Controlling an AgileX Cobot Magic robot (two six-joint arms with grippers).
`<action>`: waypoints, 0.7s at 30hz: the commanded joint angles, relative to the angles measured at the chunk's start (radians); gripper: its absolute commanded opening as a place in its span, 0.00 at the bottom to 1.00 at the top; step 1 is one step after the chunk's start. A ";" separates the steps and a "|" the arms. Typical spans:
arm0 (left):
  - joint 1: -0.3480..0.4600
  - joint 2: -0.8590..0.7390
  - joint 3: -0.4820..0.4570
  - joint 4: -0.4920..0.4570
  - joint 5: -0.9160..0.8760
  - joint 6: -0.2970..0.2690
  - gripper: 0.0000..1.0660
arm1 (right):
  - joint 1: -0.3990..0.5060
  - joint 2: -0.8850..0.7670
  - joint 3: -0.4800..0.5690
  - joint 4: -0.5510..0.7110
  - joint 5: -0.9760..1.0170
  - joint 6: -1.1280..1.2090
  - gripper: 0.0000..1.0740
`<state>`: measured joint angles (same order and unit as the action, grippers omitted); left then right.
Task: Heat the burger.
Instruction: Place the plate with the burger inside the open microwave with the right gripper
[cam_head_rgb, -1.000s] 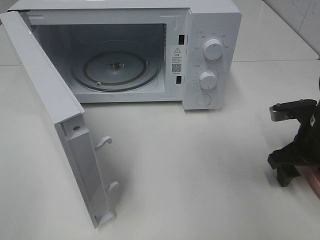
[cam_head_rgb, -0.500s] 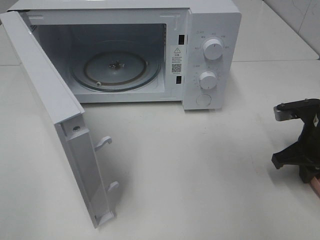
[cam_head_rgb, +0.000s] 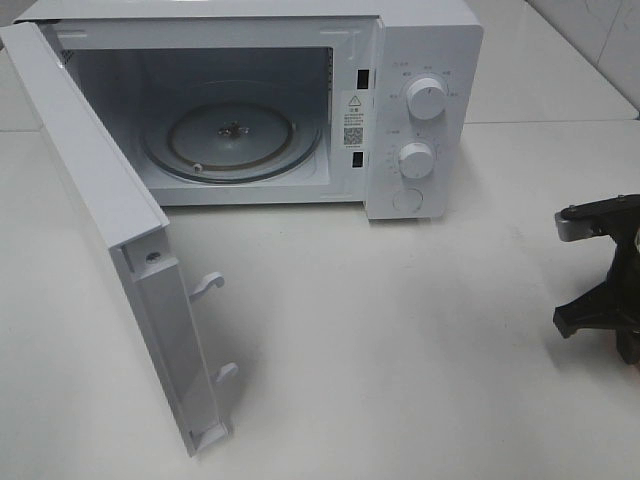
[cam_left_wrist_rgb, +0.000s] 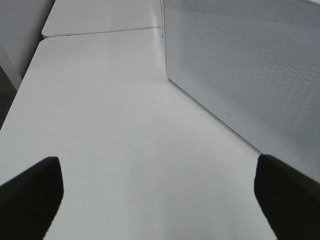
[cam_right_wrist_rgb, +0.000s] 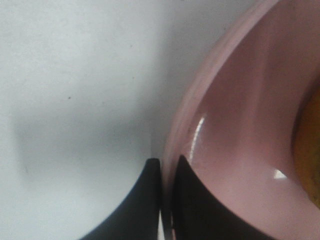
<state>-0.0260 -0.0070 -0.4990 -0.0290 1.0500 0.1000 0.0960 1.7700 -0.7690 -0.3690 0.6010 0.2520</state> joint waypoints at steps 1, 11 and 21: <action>-0.006 -0.021 0.002 -0.003 -0.010 0.001 0.90 | 0.002 -0.013 0.002 -0.021 0.025 0.035 0.00; -0.006 -0.021 0.002 -0.003 -0.010 0.001 0.90 | 0.098 -0.081 0.002 -0.171 0.131 0.169 0.00; -0.006 -0.021 0.002 -0.003 -0.010 0.001 0.90 | 0.192 -0.122 0.003 -0.266 0.246 0.246 0.00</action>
<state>-0.0260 -0.0070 -0.4990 -0.0290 1.0500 0.1000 0.2820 1.6610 -0.7680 -0.5850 0.8070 0.4870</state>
